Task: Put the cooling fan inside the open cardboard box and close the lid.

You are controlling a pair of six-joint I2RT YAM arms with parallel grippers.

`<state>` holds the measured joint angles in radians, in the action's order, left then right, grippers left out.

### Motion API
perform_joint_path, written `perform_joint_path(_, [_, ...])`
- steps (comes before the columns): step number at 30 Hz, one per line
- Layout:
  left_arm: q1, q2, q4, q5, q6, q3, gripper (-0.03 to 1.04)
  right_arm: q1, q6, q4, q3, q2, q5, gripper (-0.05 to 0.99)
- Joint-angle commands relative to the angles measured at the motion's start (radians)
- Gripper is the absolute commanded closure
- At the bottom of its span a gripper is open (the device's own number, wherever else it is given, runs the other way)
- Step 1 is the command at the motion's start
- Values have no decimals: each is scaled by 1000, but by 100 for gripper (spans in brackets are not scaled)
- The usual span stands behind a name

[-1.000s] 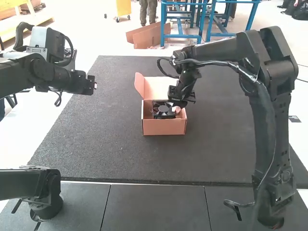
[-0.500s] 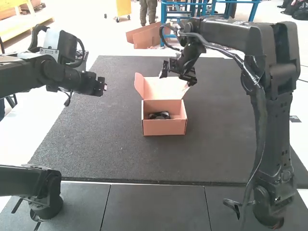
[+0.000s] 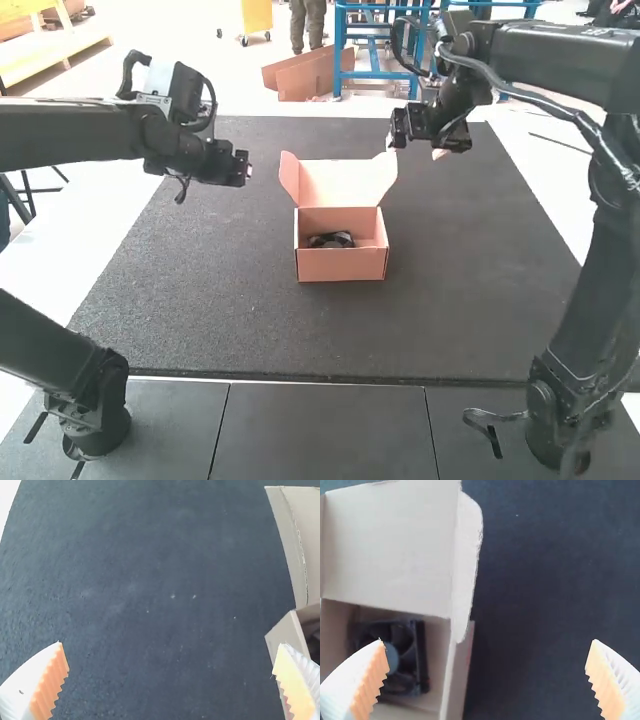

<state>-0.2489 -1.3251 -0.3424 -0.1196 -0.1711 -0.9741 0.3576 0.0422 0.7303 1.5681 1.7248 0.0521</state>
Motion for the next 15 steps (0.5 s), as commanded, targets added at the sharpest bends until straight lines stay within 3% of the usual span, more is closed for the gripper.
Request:
perform_joint_path(1, [-4, -52, 25, -8, -19, -54, 4, -2, -38, -58, -68, -41, -26, 3])
perform_joint_path(5, [-4, -125, 51, -8, -24, -92, 4, 0, -28, -140, -108, -39, -21, 3])
perform_joint_path(9, [-4, -181, 75, -8, -28, -129, 4, 0, -24, -310, -140, -34, -23, 3])
perform_joint_path(15, [-4, -258, 100, -8, -33, -178, 4, 0, -25, -325, -95, 33, -21, 3])
